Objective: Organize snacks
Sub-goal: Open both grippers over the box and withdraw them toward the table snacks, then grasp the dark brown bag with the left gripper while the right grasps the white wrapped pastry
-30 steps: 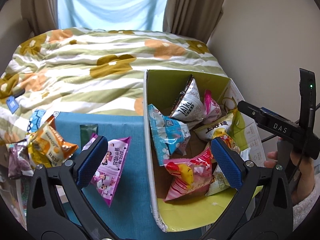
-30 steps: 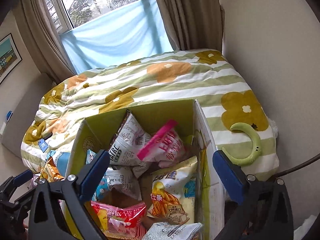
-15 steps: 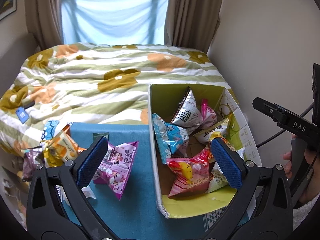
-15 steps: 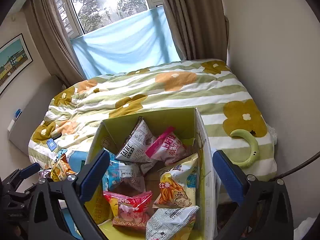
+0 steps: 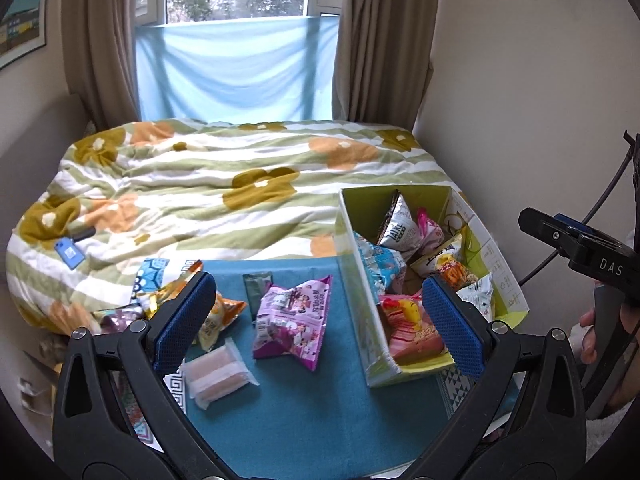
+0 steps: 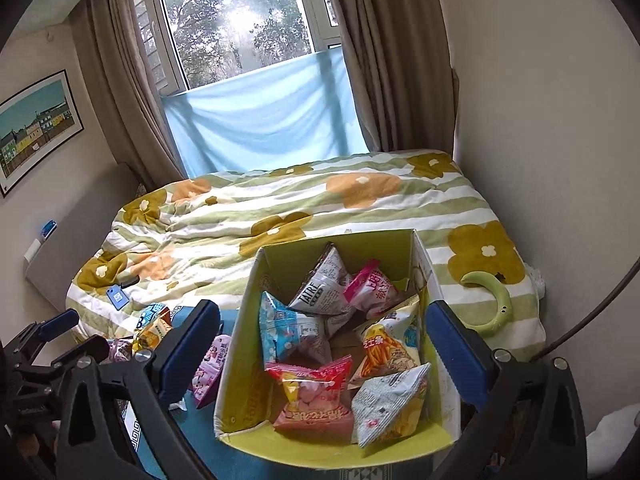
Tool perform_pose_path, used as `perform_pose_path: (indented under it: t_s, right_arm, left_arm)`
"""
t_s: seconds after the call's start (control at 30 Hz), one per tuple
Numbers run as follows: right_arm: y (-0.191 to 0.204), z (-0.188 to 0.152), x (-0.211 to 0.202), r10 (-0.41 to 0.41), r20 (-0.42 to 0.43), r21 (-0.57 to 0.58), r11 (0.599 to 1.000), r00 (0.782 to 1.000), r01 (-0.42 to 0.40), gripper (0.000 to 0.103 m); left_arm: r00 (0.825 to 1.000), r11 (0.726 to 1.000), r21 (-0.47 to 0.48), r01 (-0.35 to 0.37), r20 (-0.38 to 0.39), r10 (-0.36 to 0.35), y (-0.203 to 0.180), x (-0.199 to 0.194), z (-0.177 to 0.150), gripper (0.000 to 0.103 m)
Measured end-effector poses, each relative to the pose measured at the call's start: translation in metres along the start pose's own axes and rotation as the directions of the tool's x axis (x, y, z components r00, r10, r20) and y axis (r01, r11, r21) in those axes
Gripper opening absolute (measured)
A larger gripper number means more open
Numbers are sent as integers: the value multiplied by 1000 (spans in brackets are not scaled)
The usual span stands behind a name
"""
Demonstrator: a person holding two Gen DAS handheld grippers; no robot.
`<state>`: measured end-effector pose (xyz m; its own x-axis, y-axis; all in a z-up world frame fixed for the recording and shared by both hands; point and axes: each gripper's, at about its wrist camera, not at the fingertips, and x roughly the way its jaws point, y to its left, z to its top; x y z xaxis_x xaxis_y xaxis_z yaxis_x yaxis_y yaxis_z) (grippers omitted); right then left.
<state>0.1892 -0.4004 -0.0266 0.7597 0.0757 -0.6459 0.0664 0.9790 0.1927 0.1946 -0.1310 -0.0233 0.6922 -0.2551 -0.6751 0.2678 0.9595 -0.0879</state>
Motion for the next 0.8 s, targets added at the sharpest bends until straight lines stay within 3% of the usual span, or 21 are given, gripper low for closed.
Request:
perform_pose_path:
  t_s: [0.43,0.67,0.8]
  right_arm:
    - [99,-55,-27,-28,19,27,999,999,28,102]
    - [158,-82,-28,-21,41,2,1000,999,21,102]
    - [186,-97,-13,15,37,3,1000,999,-16,102]
  left_arm:
    - [1000,1000,-21,-15,11,16,115,-53,-41,102]
    - [999,997,-60,-49,-20,48,184,-53,-61,102]
    - [992,991,-80,-112,-61,107,223,-35,-70,102]
